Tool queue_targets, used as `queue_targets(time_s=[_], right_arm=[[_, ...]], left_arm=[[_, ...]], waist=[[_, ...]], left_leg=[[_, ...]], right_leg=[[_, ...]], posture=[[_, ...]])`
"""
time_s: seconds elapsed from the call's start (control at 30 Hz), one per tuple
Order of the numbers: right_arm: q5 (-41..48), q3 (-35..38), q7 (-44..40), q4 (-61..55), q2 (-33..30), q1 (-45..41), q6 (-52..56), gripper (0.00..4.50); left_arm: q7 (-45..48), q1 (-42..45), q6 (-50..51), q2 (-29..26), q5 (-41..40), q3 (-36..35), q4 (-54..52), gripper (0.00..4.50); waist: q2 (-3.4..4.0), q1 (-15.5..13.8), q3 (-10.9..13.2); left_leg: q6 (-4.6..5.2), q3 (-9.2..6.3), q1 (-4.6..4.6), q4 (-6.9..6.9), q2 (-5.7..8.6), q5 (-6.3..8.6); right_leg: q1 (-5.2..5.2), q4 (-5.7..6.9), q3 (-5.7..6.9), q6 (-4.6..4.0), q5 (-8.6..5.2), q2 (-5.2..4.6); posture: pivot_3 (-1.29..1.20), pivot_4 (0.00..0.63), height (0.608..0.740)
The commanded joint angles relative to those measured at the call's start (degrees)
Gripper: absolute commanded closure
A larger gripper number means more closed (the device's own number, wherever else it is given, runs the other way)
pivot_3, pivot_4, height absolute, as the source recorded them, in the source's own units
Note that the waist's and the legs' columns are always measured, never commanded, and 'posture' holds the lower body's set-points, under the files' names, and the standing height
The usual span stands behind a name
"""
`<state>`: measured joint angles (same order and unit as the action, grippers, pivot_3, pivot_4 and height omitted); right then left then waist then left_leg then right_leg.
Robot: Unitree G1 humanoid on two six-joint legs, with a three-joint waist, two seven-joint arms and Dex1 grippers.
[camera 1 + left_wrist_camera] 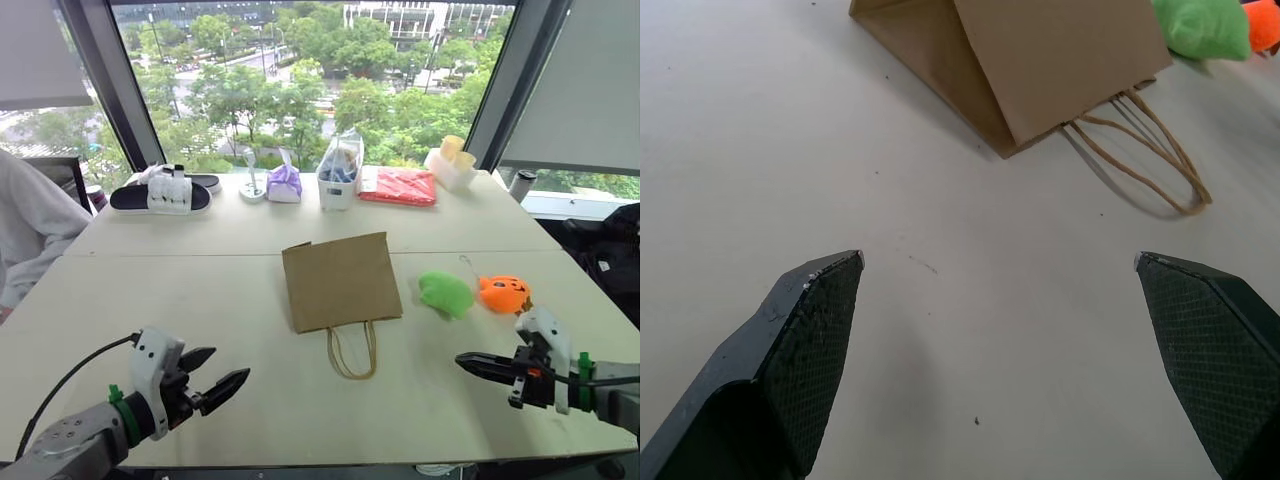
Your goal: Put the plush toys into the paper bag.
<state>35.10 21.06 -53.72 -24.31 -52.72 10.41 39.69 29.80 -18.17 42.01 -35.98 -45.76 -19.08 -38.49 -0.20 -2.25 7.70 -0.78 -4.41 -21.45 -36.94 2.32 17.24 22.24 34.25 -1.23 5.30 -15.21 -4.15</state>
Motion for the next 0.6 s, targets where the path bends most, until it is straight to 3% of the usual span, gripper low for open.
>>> queue_targets(time_s=[0.03,0.37,0.6], right_arm=[[0.4,1.5,0.5,-0.2,0.8,0.1,-0.5,4.44],[-0.7,0.5,2.2,-0.2,2.0,0.0,-1.0,4.44],[-2.3,-1.1,3.8,0.6,2.9,-1.7,-2.0,4.44]], left_arm=[[-0.1,1.5,0.2,-1.2,-0.4,-1.2,-0.1,0.00],[3.1,-0.3,-3.5,-1.4,3.0,-0.9,2.0,0.00],[5.6,3.5,-6.3,-3.7,6.6,0.1,5.3,0.00]], waist=[[-0.02,-0.1,0.0],[-0.01,0.0,0.0],[-0.01,0.0,0.0]], left_leg=[[0.00,0.00,0.00,-0.01,0.00,0.00],[0.00,0.02,0.00,0.01,0.00,0.00],[0.00,0.02,0.01,0.00,0.00,0.00]], right_leg=[[-0.01,0.00,0.00,0.00,0.00,0.00],[0.02,0.01,-0.02,0.00,0.00,0.00],[0.00,0.00,-0.01,0.00,0.00,-0.02]], posture=[[0.00,0.150,0.740],[0.00,0.150,0.740],[0.00,0.150,0.740]])
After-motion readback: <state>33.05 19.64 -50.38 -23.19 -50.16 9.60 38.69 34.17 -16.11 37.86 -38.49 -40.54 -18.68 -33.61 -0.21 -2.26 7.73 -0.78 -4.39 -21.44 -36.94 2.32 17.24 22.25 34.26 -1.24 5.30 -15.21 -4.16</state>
